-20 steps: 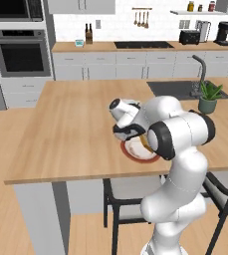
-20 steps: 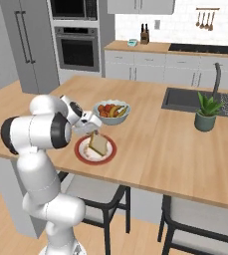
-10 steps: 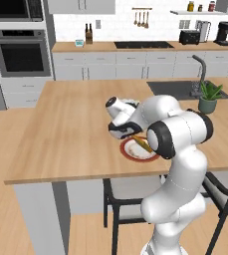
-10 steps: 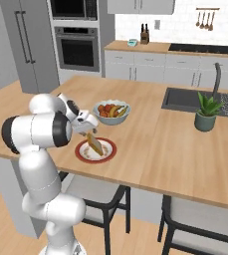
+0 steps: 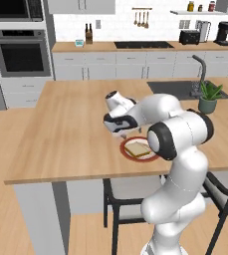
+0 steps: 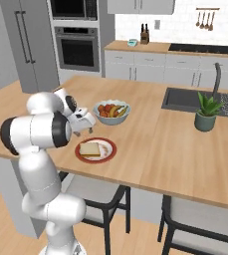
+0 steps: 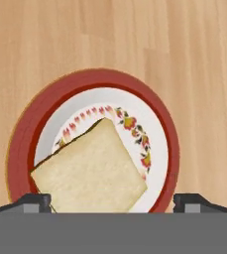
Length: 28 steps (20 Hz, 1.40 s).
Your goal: Start the toaster. Once the lever pops up, take the bread to the plate on the dining counter.
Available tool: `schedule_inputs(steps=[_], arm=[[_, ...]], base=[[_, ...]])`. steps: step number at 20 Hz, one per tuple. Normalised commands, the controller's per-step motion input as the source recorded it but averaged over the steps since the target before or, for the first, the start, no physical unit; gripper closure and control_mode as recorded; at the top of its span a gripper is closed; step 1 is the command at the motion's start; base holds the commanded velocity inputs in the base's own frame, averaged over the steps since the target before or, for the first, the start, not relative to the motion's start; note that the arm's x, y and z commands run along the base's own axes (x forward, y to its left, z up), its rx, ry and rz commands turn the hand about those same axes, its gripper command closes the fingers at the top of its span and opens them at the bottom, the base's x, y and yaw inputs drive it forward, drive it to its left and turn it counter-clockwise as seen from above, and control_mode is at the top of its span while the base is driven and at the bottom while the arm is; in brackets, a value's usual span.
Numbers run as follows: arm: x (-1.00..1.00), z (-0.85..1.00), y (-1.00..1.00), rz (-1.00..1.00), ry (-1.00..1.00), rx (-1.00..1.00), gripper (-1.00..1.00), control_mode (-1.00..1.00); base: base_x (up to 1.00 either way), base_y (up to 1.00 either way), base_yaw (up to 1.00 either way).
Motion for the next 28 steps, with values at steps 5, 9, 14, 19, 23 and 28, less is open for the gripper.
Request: schedule_inputs(steps=[5,9,14,19,23,28], arm=[[-0.54,0.60,-0.02,0.20,0.19,0.20,-1.00,-1.00],[-0.78,0.56,-0.23,0.23,0.00,0.29,-1.00,-1.00],[-1.00,0.36,-0.38,0.20,-0.13,0.32,-1.00,-1.00],[-1.00,0.23,-0.39,0.12,-0.22,0.31,-1.00,-1.00],[-1.00,-0.05,-0.34,0.12,-0.23,0.17,-1.00,-1.00],[-1.00,-0.32,-0.17,0.13,-0.23,0.04,-1.00,-1.00]], base=[[0.00,0.00,0.00],[0.00,0.00,0.00],[0.00,0.00,0.00],[0.00,0.00,0.00],[0.00,0.00,0.00],[0.00,0.00,0.00]])
